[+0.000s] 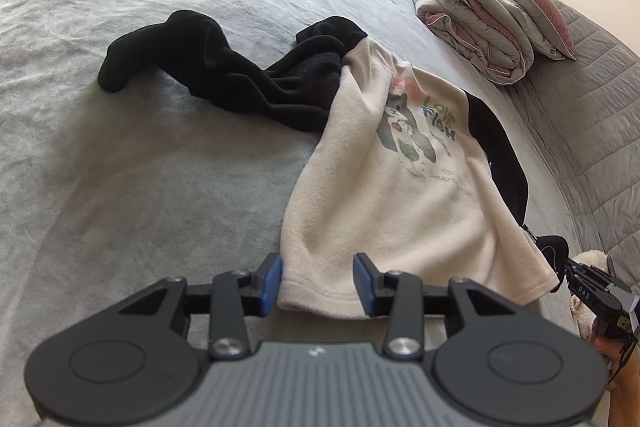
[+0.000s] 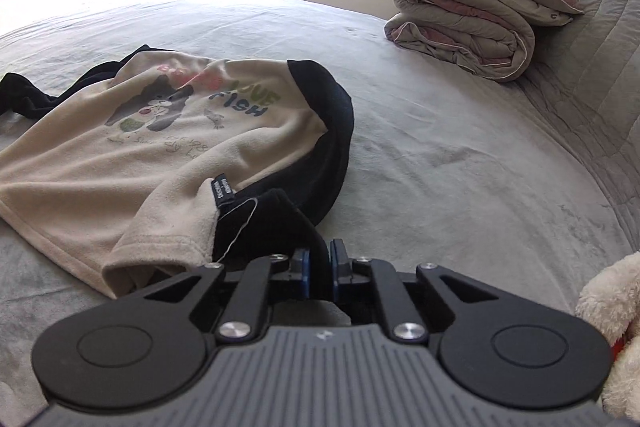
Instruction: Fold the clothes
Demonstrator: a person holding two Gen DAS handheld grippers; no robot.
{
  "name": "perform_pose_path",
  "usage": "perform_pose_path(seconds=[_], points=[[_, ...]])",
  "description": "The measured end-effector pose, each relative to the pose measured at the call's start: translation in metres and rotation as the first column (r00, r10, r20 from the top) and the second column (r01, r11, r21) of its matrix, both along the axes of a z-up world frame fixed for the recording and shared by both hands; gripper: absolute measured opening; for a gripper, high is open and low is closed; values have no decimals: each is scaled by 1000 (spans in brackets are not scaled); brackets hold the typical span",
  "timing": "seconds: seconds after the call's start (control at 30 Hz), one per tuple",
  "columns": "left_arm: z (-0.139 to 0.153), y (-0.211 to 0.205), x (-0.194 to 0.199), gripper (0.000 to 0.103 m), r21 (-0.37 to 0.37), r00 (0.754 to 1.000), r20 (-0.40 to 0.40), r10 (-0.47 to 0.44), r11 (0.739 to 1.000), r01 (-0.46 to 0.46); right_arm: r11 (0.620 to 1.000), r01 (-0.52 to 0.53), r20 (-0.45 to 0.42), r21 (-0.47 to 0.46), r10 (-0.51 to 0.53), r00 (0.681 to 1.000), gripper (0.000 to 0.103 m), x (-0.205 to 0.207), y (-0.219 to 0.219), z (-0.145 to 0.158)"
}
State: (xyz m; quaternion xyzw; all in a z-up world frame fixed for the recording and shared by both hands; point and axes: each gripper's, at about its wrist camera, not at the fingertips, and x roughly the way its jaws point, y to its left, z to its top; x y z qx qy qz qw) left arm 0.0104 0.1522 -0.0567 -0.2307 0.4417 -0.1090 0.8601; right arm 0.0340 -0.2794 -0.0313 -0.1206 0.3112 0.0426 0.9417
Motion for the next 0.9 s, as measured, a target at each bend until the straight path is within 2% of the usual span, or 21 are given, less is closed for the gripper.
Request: perform_pose_path(seconds=[0.17,0.3,0.33,0.37,0.4,0.43,0.5,0.63,0.73,0.9], points=[[0,0,0,40,4,1000,-2,0,1000,0,994,113,28,-6,-112,993,7,18,-27,4],[0,-1,0,40,5,1000,-4,3,1000,-3,989,134,-8,66,-134,991,7,24,-39,5],[0,-1,0,40,5,1000,-4,4,1000,-4,988,127,-17,87,-126,992,20,23,-40,5],[0,0,0,40,6,1000,-4,4,1000,-4,988,126,-24,94,-124,992,21,22,-39,5],[0,0,1,40,6,1000,-4,5,1000,-5,989,116,-34,95,-114,993,27,22,-37,4],[0,0,1,40,8,1000,-3,5,1000,-5,990,105,-45,96,-101,994,42,21,-34,4],[1,0,1,41,13,1000,0,5,1000,-5,992,85,-49,91,-81,996,62,18,-29,2],[2,0,1,41,24,1000,6,4,1000,-4,996,46,-71,71,-41,997,62,12,-22,2],[3,-1,0,41,36,1000,14,-14,999,13,995,4,-84,105,5,996,62,4,-21,6],[7,-3,-9,41,121,993,59,-98,989,90,988,-95,-82,119,105,991,62,-15,-13,12]])
